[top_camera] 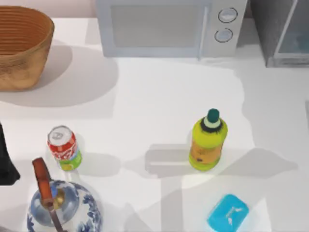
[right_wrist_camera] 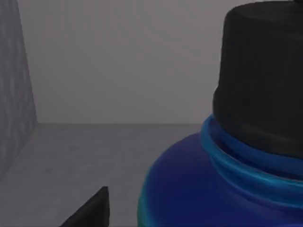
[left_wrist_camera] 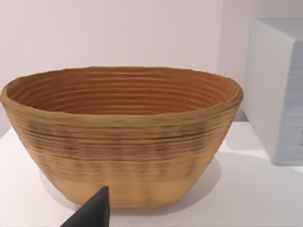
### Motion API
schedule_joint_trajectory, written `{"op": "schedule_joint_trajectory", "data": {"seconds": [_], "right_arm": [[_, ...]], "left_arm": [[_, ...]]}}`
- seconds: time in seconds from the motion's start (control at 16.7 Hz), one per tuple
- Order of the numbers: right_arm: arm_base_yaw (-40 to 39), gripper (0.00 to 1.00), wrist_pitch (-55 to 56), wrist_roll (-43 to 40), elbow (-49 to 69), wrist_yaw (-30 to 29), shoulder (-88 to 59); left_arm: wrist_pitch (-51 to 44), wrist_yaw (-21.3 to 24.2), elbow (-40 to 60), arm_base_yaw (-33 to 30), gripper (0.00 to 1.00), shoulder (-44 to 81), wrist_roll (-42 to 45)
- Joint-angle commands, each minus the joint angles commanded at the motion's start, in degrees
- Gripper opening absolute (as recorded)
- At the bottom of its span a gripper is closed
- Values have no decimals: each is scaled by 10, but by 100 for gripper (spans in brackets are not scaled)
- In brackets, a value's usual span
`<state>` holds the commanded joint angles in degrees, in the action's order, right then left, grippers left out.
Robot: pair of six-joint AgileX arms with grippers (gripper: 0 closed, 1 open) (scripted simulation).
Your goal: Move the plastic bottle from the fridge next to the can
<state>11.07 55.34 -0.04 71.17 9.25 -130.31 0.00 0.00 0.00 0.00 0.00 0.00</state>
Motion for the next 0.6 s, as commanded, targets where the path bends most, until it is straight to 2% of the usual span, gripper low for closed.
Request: {"op": "schedule_joint_trajectory", "data": {"seconds": [0.18, 0.6], "right_arm": [[0, 100, 0, 0, 0, 0, 0], [0, 47, 0, 0, 0, 0, 0]], "left_arm": [[0, 0, 0, 0, 100, 0, 0], [0, 0, 0, 0, 100, 0, 0]]}}
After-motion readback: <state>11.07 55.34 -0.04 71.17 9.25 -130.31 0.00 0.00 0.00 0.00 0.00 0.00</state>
